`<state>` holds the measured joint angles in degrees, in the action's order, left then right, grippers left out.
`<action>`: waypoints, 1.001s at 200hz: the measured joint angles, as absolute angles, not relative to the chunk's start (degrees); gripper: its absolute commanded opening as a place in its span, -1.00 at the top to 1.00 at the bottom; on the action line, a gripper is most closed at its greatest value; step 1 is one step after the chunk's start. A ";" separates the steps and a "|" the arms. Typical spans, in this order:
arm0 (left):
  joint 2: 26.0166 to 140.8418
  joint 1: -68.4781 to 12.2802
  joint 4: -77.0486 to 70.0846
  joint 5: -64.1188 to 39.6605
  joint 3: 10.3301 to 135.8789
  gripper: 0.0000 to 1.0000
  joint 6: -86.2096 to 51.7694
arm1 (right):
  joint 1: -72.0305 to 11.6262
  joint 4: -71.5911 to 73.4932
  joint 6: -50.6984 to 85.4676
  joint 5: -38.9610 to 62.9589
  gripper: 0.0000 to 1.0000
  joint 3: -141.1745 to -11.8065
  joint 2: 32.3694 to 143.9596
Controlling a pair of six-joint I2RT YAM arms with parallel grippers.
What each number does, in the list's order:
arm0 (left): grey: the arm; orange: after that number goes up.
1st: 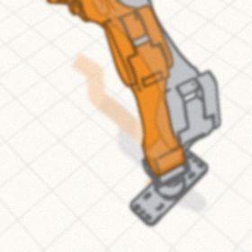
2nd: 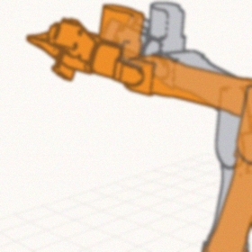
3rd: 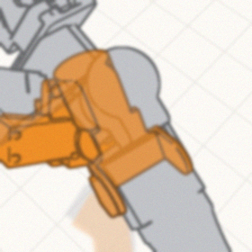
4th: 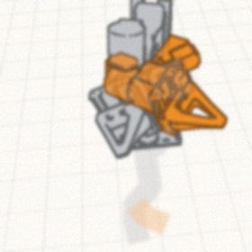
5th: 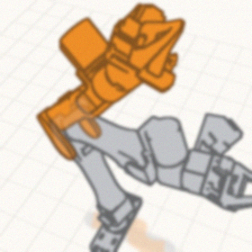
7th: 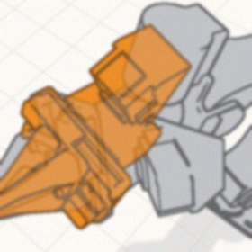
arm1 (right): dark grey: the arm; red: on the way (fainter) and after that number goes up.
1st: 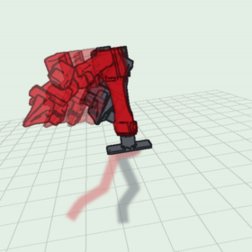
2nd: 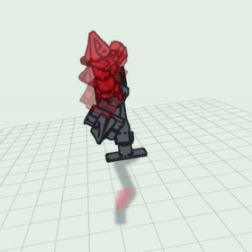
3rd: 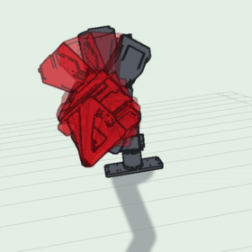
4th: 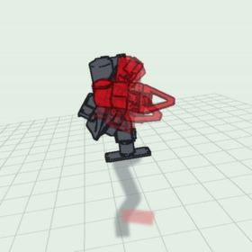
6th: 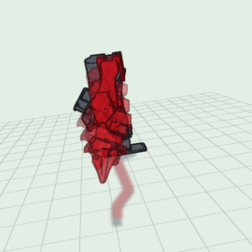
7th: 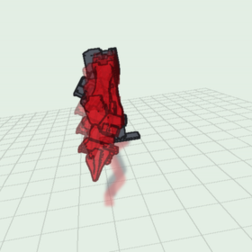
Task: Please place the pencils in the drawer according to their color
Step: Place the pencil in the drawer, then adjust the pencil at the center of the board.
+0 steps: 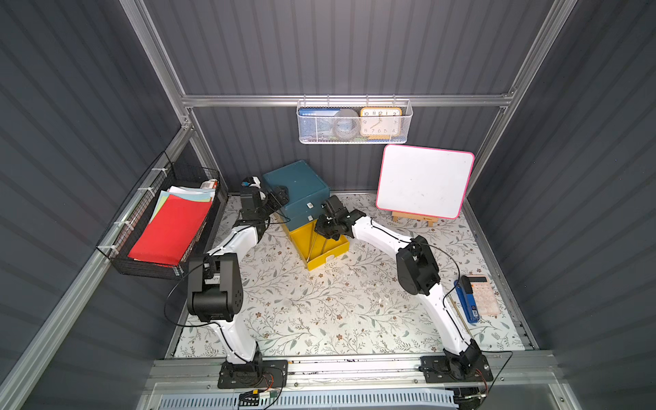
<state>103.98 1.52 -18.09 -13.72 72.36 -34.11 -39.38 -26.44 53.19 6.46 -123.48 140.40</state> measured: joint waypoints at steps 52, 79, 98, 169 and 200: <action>103.98 1.52 -18.02 -13.72 72.40 -1.00 -34.11 | -39.38 -27.77 51.40 6.61 0.37 -123.52 140.38; 103.98 1.52 -18.02 -13.72 72.40 -1.00 -34.11 | -39.46 -28.27 50.63 6.66 0.36 -123.52 140.00; 103.98 1.52 -18.02 -13.74 72.40 -1.00 -34.11 | -39.55 -28.71 49.56 6.63 0.32 -122.21 137.71; 103.98 1.52 -18.02 -13.74 72.40 -1.00 -34.09 | -38.46 -26.72 43.48 3.60 0.22 -96.60 106.76; 103.98 1.48 -18.02 -13.80 72.42 -1.00 -34.09 | -31.99 -28.45 43.05 3.57 0.18 -81.34 95.42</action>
